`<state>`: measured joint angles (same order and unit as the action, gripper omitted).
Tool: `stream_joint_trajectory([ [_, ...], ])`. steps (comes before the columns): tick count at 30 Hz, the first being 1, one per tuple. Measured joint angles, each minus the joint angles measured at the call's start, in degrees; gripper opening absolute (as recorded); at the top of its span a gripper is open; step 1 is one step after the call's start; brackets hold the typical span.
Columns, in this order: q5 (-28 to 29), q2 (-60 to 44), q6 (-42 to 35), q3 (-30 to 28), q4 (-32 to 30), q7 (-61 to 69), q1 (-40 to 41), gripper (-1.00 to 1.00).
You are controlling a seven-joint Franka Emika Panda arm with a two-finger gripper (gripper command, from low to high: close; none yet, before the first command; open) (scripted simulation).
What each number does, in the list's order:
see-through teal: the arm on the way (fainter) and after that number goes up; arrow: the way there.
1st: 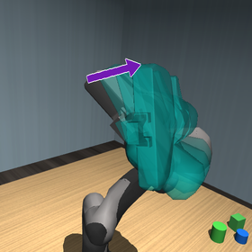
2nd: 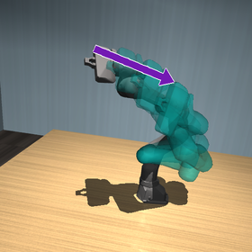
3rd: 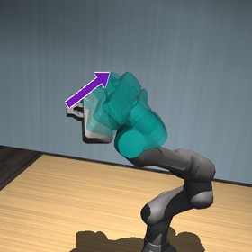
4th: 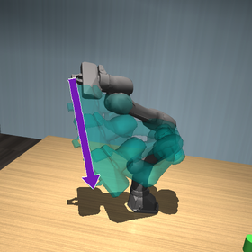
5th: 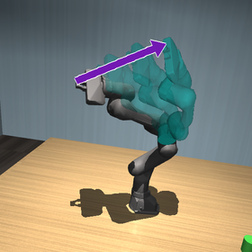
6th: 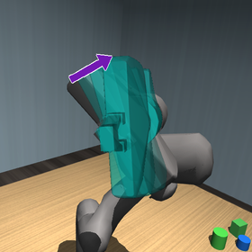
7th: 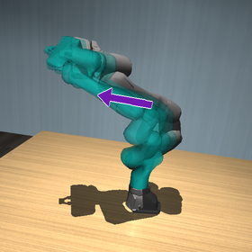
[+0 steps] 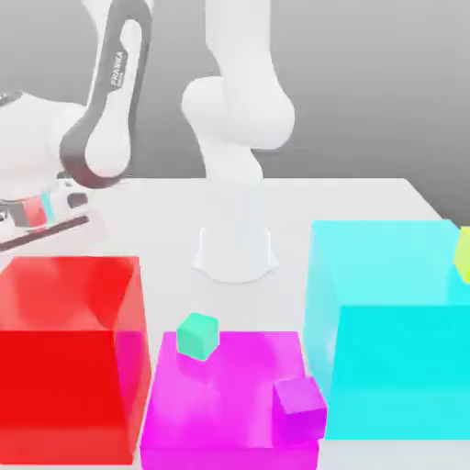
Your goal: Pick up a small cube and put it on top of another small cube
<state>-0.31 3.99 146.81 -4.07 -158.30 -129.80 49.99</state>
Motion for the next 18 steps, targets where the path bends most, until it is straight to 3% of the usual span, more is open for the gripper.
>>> stream_joint_trajectory([
  [18,-2.5,11.6,-20.5,-5.3,-1.6,44.3,-3.4,-1.00],
])
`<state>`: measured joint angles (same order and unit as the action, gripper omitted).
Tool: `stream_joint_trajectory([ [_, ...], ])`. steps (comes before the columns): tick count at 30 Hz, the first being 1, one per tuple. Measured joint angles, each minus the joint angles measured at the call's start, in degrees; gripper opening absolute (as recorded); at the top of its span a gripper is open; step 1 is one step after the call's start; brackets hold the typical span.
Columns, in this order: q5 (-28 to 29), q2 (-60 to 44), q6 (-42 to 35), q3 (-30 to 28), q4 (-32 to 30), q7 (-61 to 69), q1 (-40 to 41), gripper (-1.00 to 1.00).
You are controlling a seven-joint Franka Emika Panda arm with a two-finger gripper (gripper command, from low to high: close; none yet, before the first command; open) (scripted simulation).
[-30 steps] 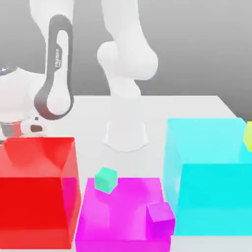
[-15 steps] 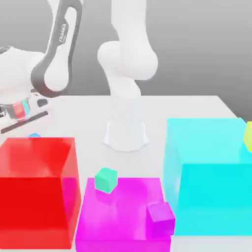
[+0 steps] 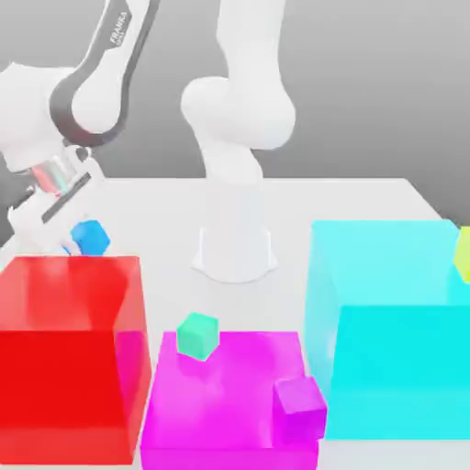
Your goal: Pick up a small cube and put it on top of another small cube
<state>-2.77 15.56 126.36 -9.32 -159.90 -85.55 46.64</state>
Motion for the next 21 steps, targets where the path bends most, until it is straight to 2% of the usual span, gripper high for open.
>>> stream_joint_trajectory([
  [7,-1.2,8.6,-5.9,9.5,0.3,12.6,-14.4,-1.00],
  [19,-1.9,10.1,6.5,36.9,2.9,-13.4,-30.0,-1.00],
  [21,-2.6,10.3,8.1,39.6,2.8,-18.2,-30.6,-1.00],
])
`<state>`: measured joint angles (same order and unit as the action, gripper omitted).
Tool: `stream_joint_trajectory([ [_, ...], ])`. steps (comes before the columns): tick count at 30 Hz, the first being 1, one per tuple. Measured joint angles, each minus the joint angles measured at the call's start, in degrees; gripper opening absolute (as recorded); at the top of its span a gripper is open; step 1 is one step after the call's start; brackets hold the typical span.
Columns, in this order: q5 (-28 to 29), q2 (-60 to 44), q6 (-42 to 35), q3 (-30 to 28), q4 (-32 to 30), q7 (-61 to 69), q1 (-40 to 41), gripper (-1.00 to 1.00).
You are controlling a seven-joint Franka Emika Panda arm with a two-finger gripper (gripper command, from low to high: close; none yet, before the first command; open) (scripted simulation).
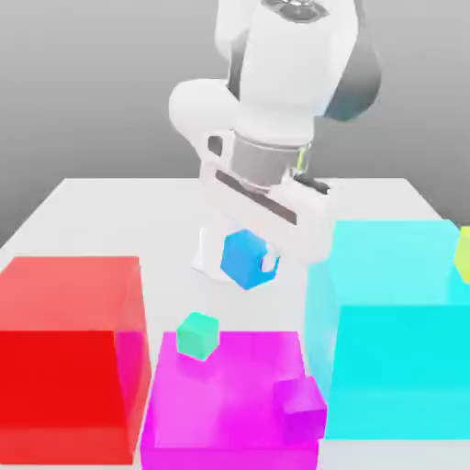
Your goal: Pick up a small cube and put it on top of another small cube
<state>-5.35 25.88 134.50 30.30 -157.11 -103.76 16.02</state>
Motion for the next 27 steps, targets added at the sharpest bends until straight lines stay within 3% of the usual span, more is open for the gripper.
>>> stream_joint_trajectory([
  [17,-13.0,1.7,4.2,-2.3,-7.7,-40.5,16.5,-1.00],
  [23,-11.9,-8.8,16.4,0.3,-9.7,-44.4,19.6,-1.00],
  [24,-11.5,-10.8,18.6,0.7,-10.0,-44.8,20.0,1.00],
  [27,-11.5,-10.8,18.6,0.7,-10.0,-44.8,20.0,1.00],
])
